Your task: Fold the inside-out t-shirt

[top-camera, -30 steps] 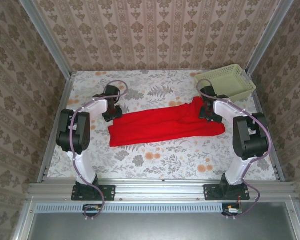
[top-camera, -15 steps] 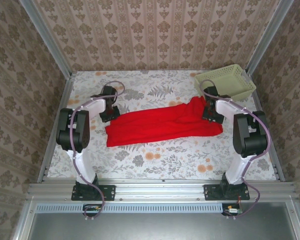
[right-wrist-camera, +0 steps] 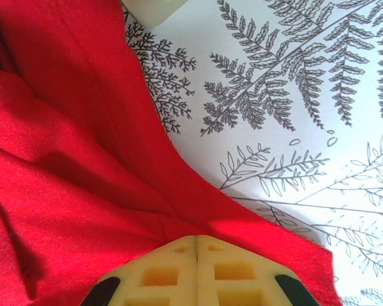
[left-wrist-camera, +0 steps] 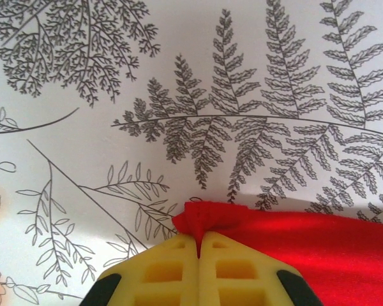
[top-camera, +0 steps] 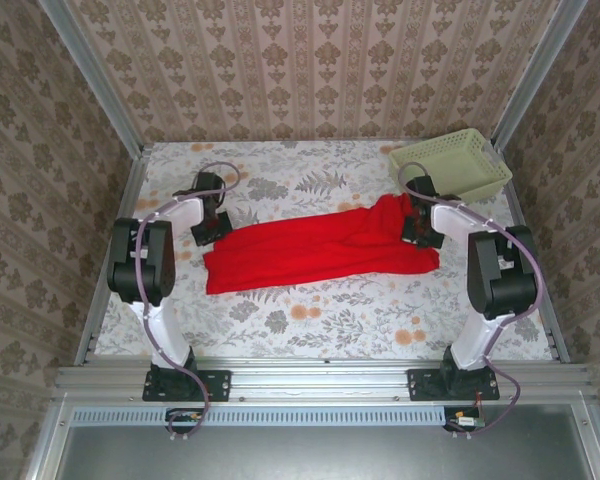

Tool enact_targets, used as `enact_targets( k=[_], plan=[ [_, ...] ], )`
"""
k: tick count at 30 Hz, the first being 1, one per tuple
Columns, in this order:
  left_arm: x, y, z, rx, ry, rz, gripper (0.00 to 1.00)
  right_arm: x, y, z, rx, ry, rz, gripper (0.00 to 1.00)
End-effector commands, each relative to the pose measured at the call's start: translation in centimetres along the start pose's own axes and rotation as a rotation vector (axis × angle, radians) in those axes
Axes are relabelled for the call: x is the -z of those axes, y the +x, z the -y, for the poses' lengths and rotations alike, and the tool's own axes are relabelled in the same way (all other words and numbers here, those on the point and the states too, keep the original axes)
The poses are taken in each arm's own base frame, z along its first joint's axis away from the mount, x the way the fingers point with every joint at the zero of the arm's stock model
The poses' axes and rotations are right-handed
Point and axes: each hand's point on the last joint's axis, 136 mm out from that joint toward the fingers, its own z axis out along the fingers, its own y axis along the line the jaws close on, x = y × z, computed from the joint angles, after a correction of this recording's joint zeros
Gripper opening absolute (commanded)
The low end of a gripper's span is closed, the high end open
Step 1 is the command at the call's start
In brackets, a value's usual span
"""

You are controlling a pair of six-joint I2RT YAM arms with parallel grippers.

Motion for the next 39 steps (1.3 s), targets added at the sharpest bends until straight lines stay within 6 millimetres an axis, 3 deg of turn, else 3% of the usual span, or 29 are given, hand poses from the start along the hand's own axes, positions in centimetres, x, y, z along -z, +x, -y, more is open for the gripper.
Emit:
enact_targets(
  k=[1,9,14,25,28,34,39],
  plan=[
    [0.0,1.5,-2.7,0.022,-0.076,-0.051,0.01,2.3,-0.6,1.0,-0.027,0.016,0.069,0.00],
    [0.1,1.6,-3.7,0.038,-0.087,-0.052,0.00,5.0,-0.4,2.9,-0.068,0.040,0.153,0.00],
    [0.0,1.7,-4.0,0.040,-0.093,-0.057,0.00,4.9,-0.1,3.8,-0.075,0.082,0.156,0.00],
    [0.9,1.4,-5.1,0.058,-0.110,-0.036,0.02,2.6,0.5,2.7,-0.051,0.095,0.093,0.00],
    [1.5,1.0,-5.2,0.061,-0.113,-0.026,0.04,2.9,0.6,1.9,-0.023,0.100,0.097,0.00],
    [2.5,0.3,-6.2,0.081,-0.141,-0.007,0.04,4.0,0.6,3.5,-0.061,0.176,0.138,0.00],
    [2.3,0.4,-7.0,0.105,-0.147,-0.016,0.04,4.5,0.8,3.5,-0.075,0.156,0.154,0.00]
  ],
)
